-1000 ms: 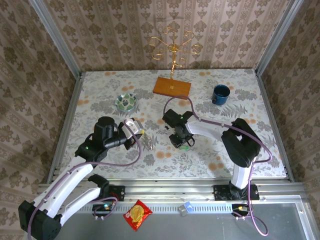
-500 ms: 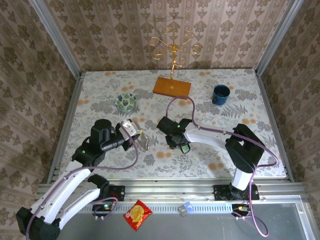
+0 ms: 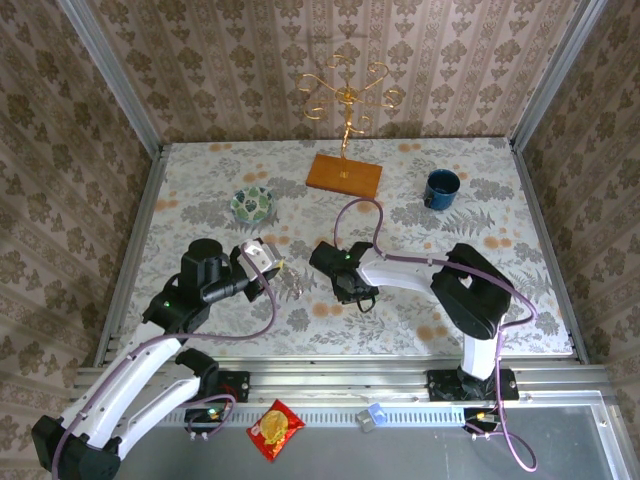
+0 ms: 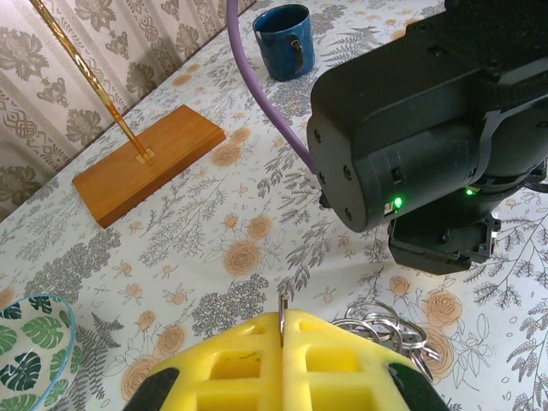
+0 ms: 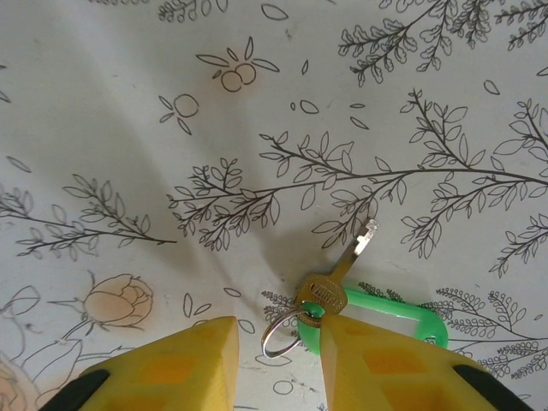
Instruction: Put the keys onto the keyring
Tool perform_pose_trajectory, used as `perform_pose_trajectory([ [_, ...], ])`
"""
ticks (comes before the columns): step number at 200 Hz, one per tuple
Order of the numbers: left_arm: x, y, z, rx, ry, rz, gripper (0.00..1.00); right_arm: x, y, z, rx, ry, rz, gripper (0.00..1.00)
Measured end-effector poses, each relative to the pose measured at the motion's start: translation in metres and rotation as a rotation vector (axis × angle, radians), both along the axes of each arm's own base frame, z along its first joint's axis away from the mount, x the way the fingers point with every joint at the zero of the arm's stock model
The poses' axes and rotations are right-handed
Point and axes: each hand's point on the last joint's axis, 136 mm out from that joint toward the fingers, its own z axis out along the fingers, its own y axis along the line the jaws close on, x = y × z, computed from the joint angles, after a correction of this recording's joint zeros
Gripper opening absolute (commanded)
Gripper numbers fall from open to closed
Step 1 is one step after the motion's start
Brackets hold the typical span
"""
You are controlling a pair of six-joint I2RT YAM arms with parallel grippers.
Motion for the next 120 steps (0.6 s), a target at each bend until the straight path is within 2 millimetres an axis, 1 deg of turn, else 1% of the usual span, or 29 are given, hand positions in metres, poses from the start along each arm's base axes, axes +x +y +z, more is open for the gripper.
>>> perform_pose_trajectory([
  [24, 0.0, 0.0, 0.0, 0.0, 0.0, 0.0, 0.0, -0.0004, -0.0025, -0.0021, -0.024, 0.003, 0.0, 0.26],
  [63, 0.0, 0.0, 0.0, 0.0, 0.0, 0.0, 0.0, 0.0013, -0.0031, 0.0019, -0.039, -0.008, 0.003, 0.18],
  [120, 0.0, 0.0, 0.0, 0.0, 0.0, 0.0, 0.0, 0.001, -0.005, 0.0039, -0.06, -0.018, 0.009, 0.12],
])
